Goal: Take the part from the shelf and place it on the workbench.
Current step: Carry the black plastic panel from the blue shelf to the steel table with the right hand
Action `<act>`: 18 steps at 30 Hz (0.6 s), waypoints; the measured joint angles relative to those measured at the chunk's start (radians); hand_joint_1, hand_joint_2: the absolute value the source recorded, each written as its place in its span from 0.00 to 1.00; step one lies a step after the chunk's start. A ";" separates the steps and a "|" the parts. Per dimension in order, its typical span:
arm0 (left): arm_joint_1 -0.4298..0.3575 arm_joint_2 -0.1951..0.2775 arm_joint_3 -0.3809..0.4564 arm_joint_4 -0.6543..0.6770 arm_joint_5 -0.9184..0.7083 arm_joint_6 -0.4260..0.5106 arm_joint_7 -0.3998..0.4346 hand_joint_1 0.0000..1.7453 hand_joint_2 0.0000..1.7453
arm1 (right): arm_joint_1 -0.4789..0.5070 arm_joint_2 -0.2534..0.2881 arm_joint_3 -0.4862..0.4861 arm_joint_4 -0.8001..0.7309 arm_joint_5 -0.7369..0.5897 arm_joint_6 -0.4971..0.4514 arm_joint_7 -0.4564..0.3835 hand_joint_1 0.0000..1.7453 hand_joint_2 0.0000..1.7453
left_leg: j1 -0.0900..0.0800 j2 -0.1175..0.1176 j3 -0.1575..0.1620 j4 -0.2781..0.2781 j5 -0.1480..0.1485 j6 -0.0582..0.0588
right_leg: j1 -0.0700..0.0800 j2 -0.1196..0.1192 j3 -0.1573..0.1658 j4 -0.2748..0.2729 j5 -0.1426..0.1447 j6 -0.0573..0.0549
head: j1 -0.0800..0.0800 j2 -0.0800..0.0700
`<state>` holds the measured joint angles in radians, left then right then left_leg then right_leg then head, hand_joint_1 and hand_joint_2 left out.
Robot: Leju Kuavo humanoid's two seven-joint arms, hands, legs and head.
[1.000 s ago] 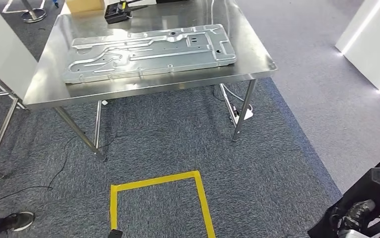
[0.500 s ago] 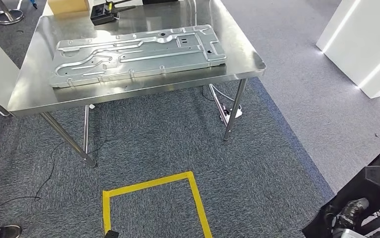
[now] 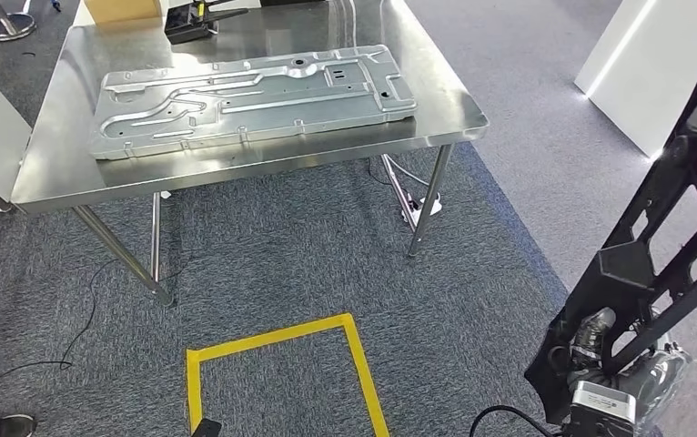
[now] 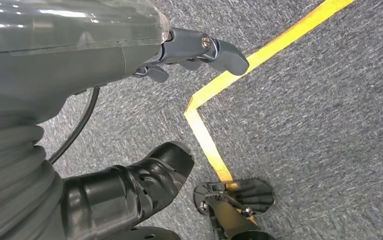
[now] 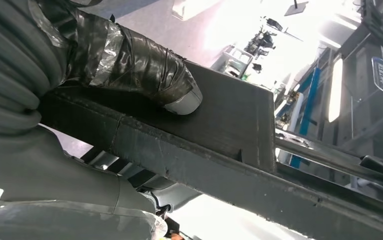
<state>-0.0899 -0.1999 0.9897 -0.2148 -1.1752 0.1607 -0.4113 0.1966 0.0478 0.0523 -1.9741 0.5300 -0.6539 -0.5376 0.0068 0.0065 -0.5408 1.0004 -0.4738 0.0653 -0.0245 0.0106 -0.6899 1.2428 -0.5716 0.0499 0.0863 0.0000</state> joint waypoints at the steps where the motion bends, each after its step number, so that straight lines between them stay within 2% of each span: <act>1: 0.001 0.000 0.000 0.000 0.000 0.000 0.000 0.00 1.00 | -0.001 -0.004 0.004 0.004 0.000 -0.001 0.001 1.00 1.00 | 0.000 0.003 0.000 0.001 -0.001 -0.001 | -0.002 -0.002 -0.020 0.037 -0.006 0.002 | 0.000 0.000; 2: 0.001 0.000 0.000 0.000 0.000 0.000 0.000 0.00 1.00 | -0.001 -0.008 0.007 0.007 0.001 -0.003 0.002 1.00 1.00 | 0.001 0.004 0.000 0.002 -0.003 -0.004 | -0.004 -0.004 -0.023 0.040 0.007 0.004 | 0.000 0.000; 3: 0.001 0.001 0.000 0.000 0.000 0.000 0.000 0.00 1.00 | -0.002 -0.012 0.010 0.010 0.001 -0.006 0.004 1.00 1.00 | 0.003 0.005 0.001 0.005 -0.006 -0.008 | -0.007 -0.006 -0.006 0.001 0.038 0.005 | 0.000 0.000; 4: 0.001 0.001 0.000 0.000 -0.001 0.001 0.001 0.00 1.00 | -0.004 -0.016 0.014 0.011 0.002 -0.010 0.005 1.00 1.00 | 0.004 0.006 0.002 0.009 -0.010 -0.013 | -0.009 -0.010 0.026 -0.066 0.074 0.006 | 0.000 0.000; 6: 0.001 0.001 -0.001 0.000 -0.002 0.004 0.002 0.00 1.00 | -0.008 -0.021 0.019 0.012 0.004 -0.020 0.008 1.00 1.00 | 0.002 0.006 0.002 0.018 -0.019 -0.026 | -0.007 -0.018 0.081 -0.181 0.114 0.001 | 0.000 0.000; 7: 0.000 0.002 -0.001 0.000 -0.003 0.006 0.002 0.00 1.00 | -0.009 -0.022 0.022 0.013 0.007 -0.025 0.008 1.00 1.00 | 0.000 0.006 0.001 0.022 -0.023 -0.031 | -0.006 -0.019 0.093 -0.207 0.117 -0.005 | 0.000 0.000; 8: 0.001 0.003 -0.001 0.000 -0.004 0.007 0.003 0.00 1.00 | -0.009 -0.023 0.024 0.013 0.009 -0.029 0.007 1.00 1.00 | -0.003 0.005 0.000 0.023 -0.025 -0.031 | -0.004 -0.018 0.094 -0.212 0.114 -0.010 | -0.001 0.000; 11: 0.000 0.004 -0.002 0.000 -0.006 0.010 0.004 0.00 1.00 | -0.008 -0.023 0.027 0.013 0.016 -0.034 -0.005 1.00 1.00 | -0.002 0.006 0.002 0.020 -0.024 -0.013 | -0.001 -0.012 0.093 -0.215 0.115 -0.019 | -0.002 0.000; 12: 0.000 0.004 -0.002 0.000 -0.006 0.010 0.004 0.00 1.00 | -0.007 -0.024 0.027 0.012 0.019 -0.035 -0.011 1.00 1.00 | -0.001 0.006 0.004 0.018 -0.023 -0.012 | 0.000 -0.011 0.094 -0.215 0.114 -0.022 | -0.002 0.000; 15: -0.002 0.004 -0.002 0.000 -0.006 0.011 0.005 0.00 1.00 | -0.004 -0.023 0.027 0.010 0.027 -0.035 -0.022 1.00 1.00 | 0.001 0.006 0.008 0.010 -0.021 -0.015 | 0.004 -0.010 0.095 -0.214 0.112 -0.031 | -0.002 0.000; 18: -0.001 0.004 -0.002 0.000 -0.007 0.011 0.006 0.00 1.00 | 0.001 -0.023 0.027 0.010 0.037 -0.036 -0.027 1.00 1.00 | 0.003 0.006 0.010 0.007 -0.020 -0.033 | 0.005 -0.010 0.095 -0.214 0.112 -0.034 | -0.002 0.000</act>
<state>-0.0911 -0.1955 0.9876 -0.2148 -1.1826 0.1716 -0.4056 0.1975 0.0244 0.0797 -1.9638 0.5674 -0.6897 -0.5648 0.0102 0.0124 -0.5310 1.0078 -0.4940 0.0327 -0.0199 0.0003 -0.5949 1.0286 -0.4595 0.0156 0.0840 0.0000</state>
